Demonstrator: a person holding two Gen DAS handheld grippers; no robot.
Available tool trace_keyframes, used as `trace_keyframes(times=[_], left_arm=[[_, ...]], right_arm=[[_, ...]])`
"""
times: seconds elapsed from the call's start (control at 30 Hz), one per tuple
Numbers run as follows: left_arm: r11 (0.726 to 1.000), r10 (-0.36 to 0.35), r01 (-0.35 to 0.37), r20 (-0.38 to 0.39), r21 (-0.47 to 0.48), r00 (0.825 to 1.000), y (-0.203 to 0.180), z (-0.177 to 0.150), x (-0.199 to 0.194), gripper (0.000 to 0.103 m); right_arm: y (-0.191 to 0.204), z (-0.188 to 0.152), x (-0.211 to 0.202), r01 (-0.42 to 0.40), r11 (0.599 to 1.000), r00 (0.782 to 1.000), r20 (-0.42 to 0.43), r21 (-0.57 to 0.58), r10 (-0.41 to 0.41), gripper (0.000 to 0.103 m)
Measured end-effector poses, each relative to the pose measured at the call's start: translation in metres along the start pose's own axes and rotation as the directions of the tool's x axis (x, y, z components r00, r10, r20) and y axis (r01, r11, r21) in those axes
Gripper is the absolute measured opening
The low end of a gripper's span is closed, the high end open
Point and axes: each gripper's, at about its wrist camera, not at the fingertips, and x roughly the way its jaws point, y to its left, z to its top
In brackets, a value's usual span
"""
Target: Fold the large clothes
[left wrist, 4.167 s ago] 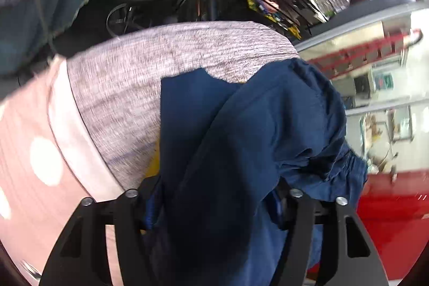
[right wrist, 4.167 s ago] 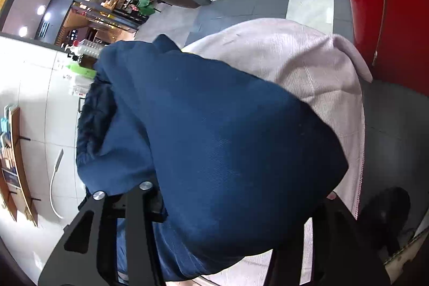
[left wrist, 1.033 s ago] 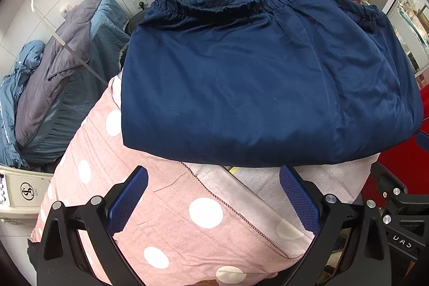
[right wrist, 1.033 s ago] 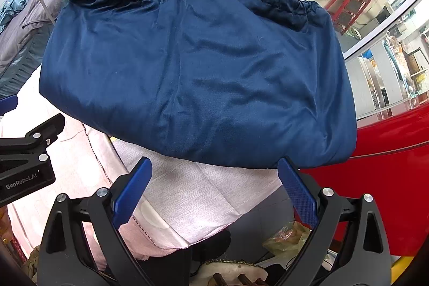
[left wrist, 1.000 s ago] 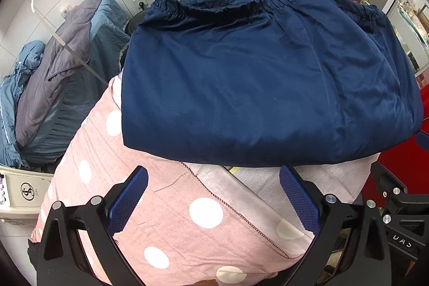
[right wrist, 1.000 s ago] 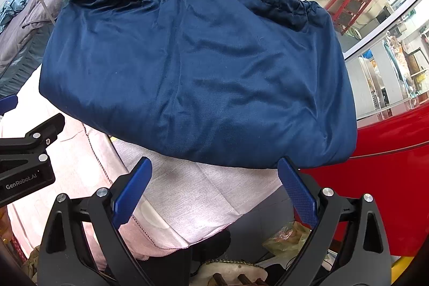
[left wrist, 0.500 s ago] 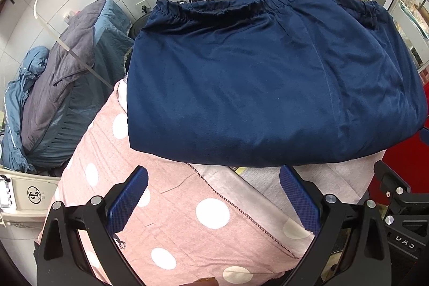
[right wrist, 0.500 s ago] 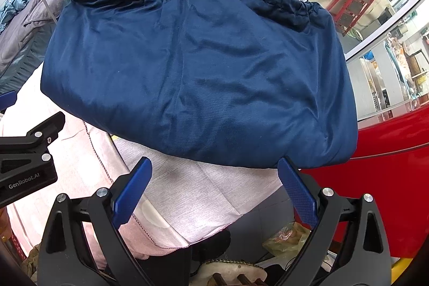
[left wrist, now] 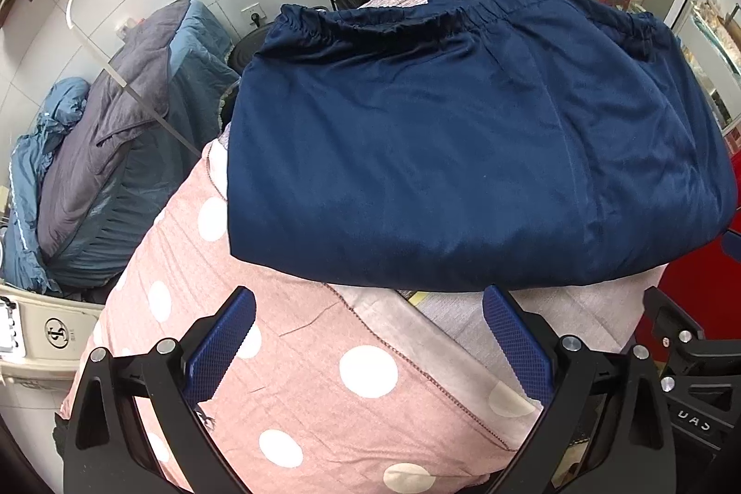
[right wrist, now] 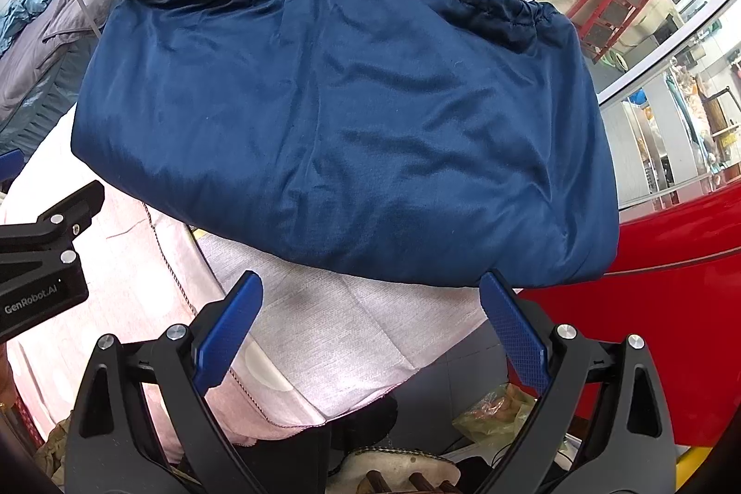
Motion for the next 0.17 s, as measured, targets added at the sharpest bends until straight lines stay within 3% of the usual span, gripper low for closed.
trace_keyframes(times=[0.17], left_arm=[[1.0,-0.008,0.008,-0.002,-0.018,1.0,0.0036,-0.0002,-0.0006,0.097]], right_arm=[[0.0,0.0,-0.0001,-0.001,1.0,1.0,0.001,0.001,0.001,0.093]])
